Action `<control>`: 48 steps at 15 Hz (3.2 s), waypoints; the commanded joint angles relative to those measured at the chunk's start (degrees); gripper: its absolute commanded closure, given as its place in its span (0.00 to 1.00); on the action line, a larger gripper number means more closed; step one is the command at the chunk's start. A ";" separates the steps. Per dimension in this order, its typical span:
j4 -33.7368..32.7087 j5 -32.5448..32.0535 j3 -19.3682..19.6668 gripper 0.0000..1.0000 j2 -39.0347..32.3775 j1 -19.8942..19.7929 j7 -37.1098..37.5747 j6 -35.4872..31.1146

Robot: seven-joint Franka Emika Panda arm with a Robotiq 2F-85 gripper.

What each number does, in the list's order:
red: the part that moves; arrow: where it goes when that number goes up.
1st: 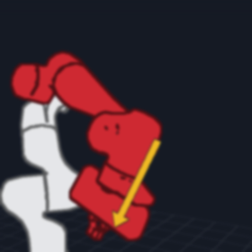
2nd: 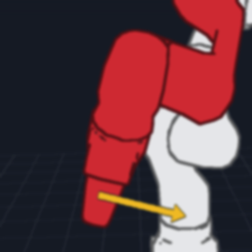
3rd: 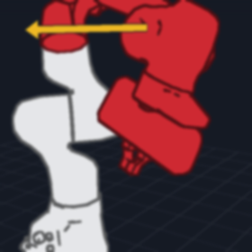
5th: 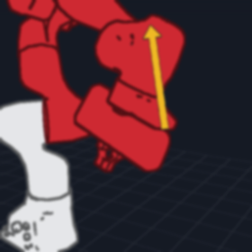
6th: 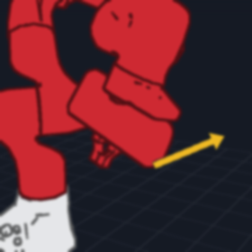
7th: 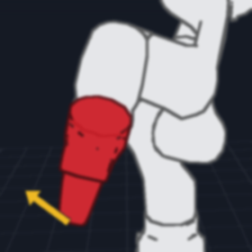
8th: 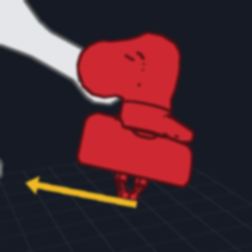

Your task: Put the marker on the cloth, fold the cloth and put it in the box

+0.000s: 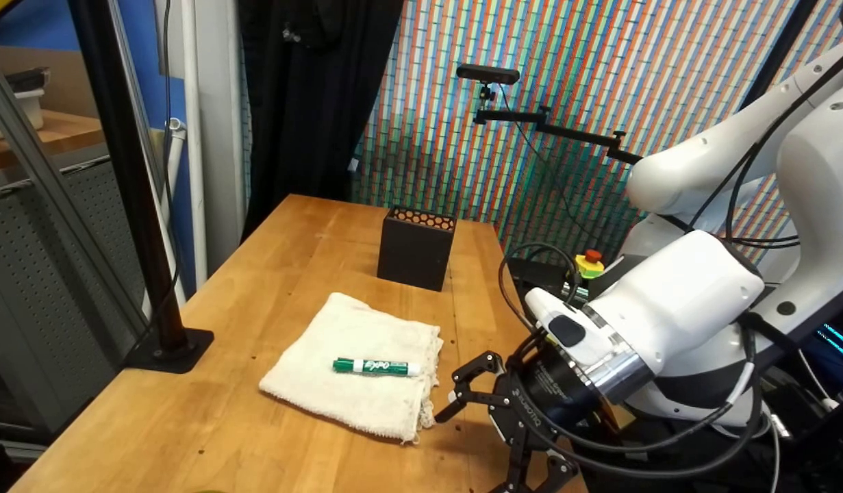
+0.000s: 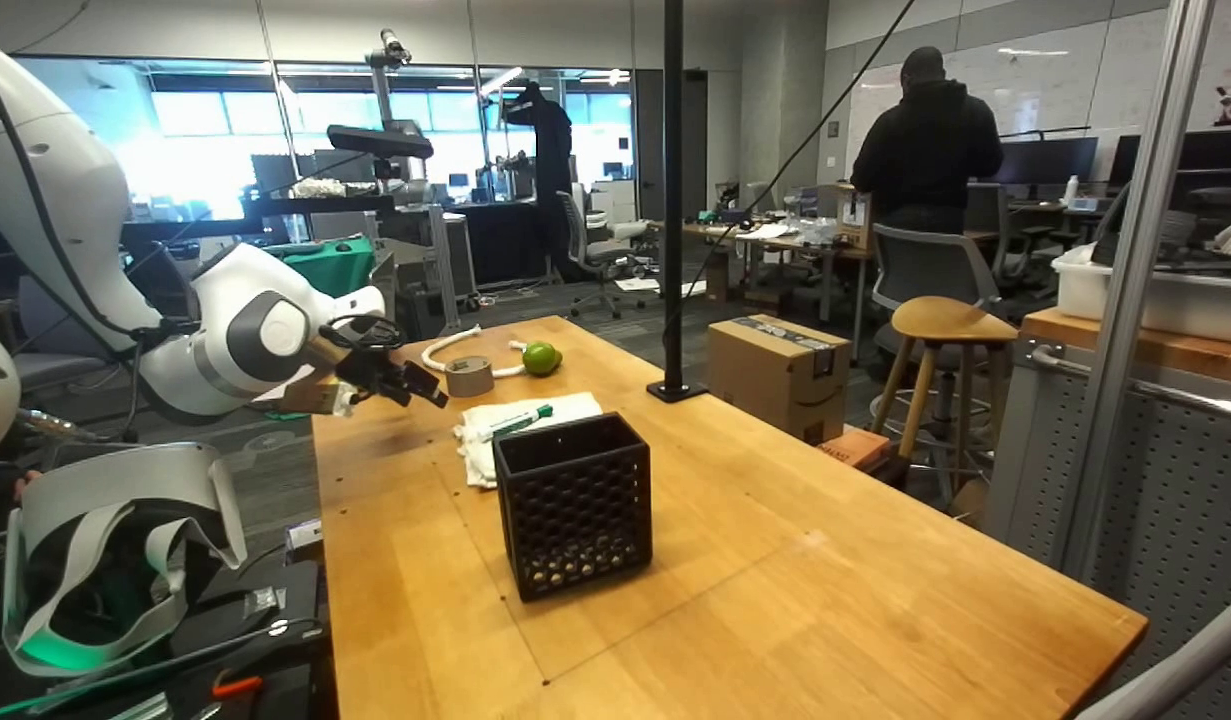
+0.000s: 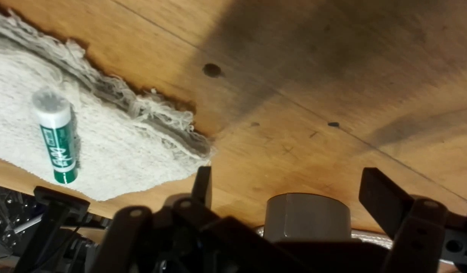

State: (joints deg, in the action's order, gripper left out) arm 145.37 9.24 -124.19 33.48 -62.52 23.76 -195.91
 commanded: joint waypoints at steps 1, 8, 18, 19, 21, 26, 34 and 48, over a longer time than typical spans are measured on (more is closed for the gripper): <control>-2.62 1.64 0.09 0.00 4.10 -1.37 1.03 -1.36; -7.83 3.63 1.13 0.00 9.93 -6.54 0.94 1.63; -10.28 3.56 1.68 0.01 9.35 -8.42 -1.55 13.55; -10.35 3.66 1.61 0.08 9.52 -8.22 -1.51 13.46; -10.23 3.66 1.66 0.17 9.32 -7.45 -1.68 13.40; -10.37 3.61 1.67 0.58 9.64 -6.31 -1.92 13.37; -10.29 3.63 2.25 0.97 8.73 -6.78 -2.35 15.34; -17.26 6.32 15.93 0.92 12.07 -5.53 0.60 20.55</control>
State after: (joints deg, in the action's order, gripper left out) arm 130.39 14.33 -109.49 42.78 -67.35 23.29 -178.25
